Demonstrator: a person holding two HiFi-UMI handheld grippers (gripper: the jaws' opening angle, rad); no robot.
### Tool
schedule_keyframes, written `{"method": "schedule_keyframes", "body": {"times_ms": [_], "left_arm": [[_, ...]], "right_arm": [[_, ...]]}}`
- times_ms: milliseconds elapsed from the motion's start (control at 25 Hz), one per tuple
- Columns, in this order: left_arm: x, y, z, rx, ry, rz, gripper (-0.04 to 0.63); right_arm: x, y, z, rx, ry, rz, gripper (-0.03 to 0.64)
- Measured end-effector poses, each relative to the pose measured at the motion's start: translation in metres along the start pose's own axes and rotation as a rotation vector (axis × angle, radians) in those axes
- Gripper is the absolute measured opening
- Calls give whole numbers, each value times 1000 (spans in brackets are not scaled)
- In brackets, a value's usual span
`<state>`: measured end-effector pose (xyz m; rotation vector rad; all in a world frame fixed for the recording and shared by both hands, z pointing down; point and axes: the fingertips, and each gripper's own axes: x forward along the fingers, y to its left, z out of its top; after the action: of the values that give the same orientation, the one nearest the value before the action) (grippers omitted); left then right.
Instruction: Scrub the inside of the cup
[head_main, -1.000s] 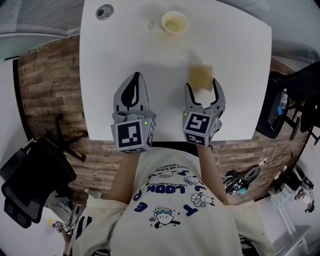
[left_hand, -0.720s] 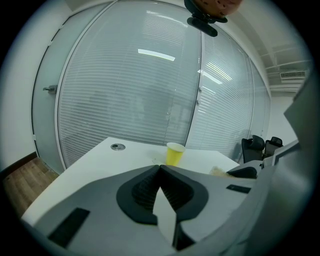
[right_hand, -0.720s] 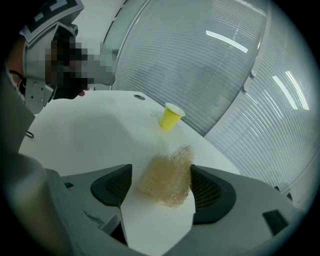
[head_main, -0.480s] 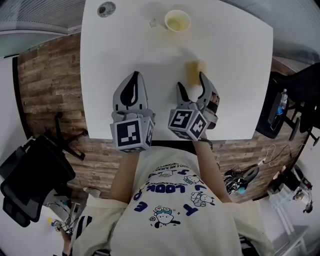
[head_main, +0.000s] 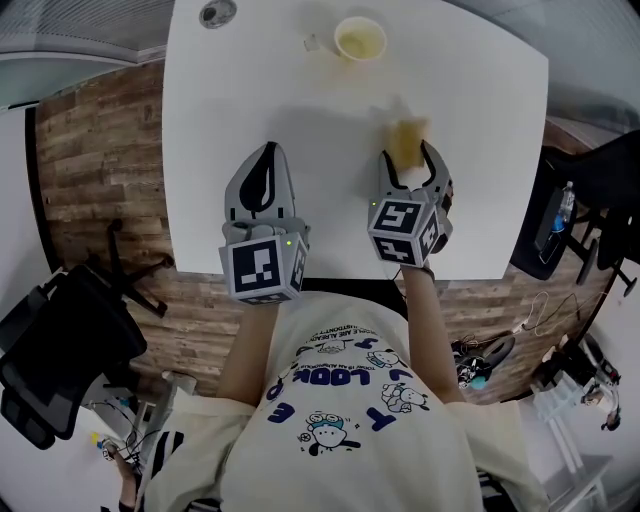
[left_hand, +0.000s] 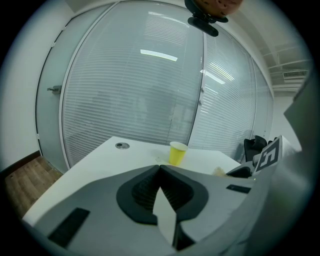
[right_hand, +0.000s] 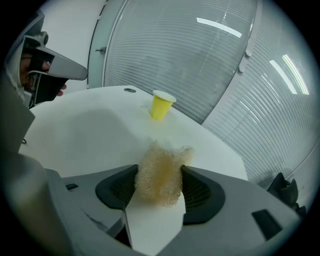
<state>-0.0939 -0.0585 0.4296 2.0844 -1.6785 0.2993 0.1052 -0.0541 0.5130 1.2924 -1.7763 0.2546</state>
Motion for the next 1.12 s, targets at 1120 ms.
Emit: {"method": "schedule_keyframes", "body": {"times_ms": [1120], "left_arm": [[8,-15,0,28,9,-6,8]], "right_arm": [[0,-33,-17,481,-43,70,100]]}}
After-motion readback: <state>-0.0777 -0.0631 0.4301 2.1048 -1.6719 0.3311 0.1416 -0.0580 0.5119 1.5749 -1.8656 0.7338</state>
